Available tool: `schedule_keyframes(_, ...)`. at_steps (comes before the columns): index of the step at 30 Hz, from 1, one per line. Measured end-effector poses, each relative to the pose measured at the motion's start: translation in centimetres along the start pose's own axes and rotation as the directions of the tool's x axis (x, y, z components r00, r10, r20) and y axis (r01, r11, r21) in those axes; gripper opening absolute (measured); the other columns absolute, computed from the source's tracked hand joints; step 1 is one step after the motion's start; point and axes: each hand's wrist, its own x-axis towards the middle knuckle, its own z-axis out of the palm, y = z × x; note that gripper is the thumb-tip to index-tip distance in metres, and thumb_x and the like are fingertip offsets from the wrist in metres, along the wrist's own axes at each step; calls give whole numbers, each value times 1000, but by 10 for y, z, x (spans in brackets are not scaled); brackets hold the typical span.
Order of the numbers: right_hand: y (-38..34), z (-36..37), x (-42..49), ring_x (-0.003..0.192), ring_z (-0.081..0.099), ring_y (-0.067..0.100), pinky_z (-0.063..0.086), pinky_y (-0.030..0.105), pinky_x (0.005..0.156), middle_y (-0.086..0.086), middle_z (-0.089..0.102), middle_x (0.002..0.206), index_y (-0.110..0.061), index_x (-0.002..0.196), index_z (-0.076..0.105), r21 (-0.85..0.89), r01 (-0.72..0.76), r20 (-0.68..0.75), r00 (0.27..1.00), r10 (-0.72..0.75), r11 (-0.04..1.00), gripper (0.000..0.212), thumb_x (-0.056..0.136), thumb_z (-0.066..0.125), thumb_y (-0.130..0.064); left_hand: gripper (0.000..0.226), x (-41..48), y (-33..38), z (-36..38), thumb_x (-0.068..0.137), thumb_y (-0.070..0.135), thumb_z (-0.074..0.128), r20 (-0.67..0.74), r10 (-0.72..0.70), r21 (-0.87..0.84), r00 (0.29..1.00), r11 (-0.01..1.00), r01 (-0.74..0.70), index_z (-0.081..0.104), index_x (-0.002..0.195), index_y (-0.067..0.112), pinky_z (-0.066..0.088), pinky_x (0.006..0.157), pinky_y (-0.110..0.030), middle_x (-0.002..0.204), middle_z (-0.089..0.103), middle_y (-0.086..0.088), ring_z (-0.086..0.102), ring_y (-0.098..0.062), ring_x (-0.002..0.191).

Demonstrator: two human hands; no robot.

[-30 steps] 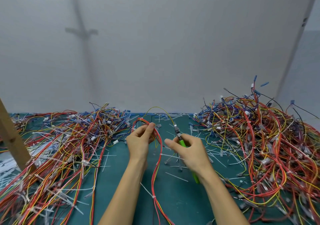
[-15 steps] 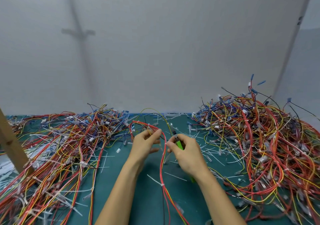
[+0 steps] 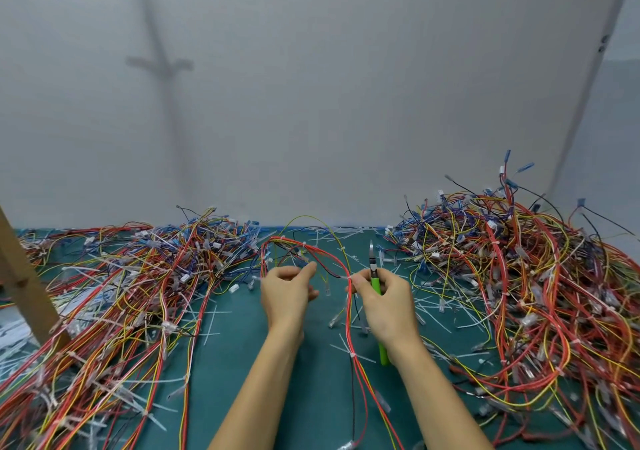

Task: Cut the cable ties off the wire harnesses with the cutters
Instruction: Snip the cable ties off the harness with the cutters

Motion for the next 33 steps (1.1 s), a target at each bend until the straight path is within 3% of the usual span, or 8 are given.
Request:
schedule_keyframes(2,2,0,1,57,51,12,46,33,63,-6,61,58,-17,70,67,7,-16,-30,999,17,1000,17,87,68,-21,27,-3,2,-1,82,24,76,118,-70,-30,991,997,74,60,73,5,54,49,-26,56,62,-7,62,-14,44)
schedule_keyframes(6,2,-1,1,54,50,10,42,30,57,-7,60,57,-17,74,67,-19,-1,-47,999,0,1000,16,88,68,-25,32,-14,5,0,82,40,73,514,-181,174,839,979,105,75,81,8,57,59,-27,80,75,-10,73,-22,71)
schedule_keyframes(12,3,-4,0,54,48,11,39,27,53,-4,59,61,-19,75,65,-87,-6,-3,1000,5,996,18,89,67,-30,11,-14,3,-2,88,24,70,627,-90,106,774,994,30,76,90,15,55,63,-26,87,74,-8,72,-20,79)
schedule_keyframes(15,2,-3,0,54,49,13,39,27,52,2,66,65,-17,75,67,-79,-15,13,1000,16,997,18,88,67,-30,11,-14,3,-3,94,18,63,673,-101,115,732,993,31,72,92,12,59,76,-37,91,73,-11,71,-19,84)
schedule_keyframes(20,3,-4,3,55,47,16,39,32,56,-3,55,54,-16,70,64,-42,-54,-50,997,52,998,17,86,66,-24,14,-17,5,2,100,9,48,632,-68,72,772,997,28,57,91,4,57,66,-29,73,59,-2,58,-12,57)
schedule_keyframes(25,5,-9,6,59,51,21,43,36,61,0,59,61,-16,71,63,27,-74,-115,990,77,997,18,87,65,-24,15,-15,5,2,100,7,48,517,-35,7,855,999,36,58,90,2,55,61,-25,73,56,-4,51,-7,52)
schedule_keyframes(28,3,-10,6,54,53,15,42,31,58,-3,65,63,-18,71,63,18,-75,-34,997,75,997,23,89,65,-32,16,-10,4,2,100,8,49,452,-16,-42,892,998,40,61,91,2,55,60,-22,72,59,-4,56,-6,52)
schedule_keyframes(33,-3,-5,2,45,56,12,38,16,43,0,69,68,-15,79,69,-12,-139,261,955,138,990,32,94,59,-42,14,-5,4,-2,98,10,54,411,19,-139,911,989,41,65,93,3,56,62,-23,79,70,-4,68,-10,72)
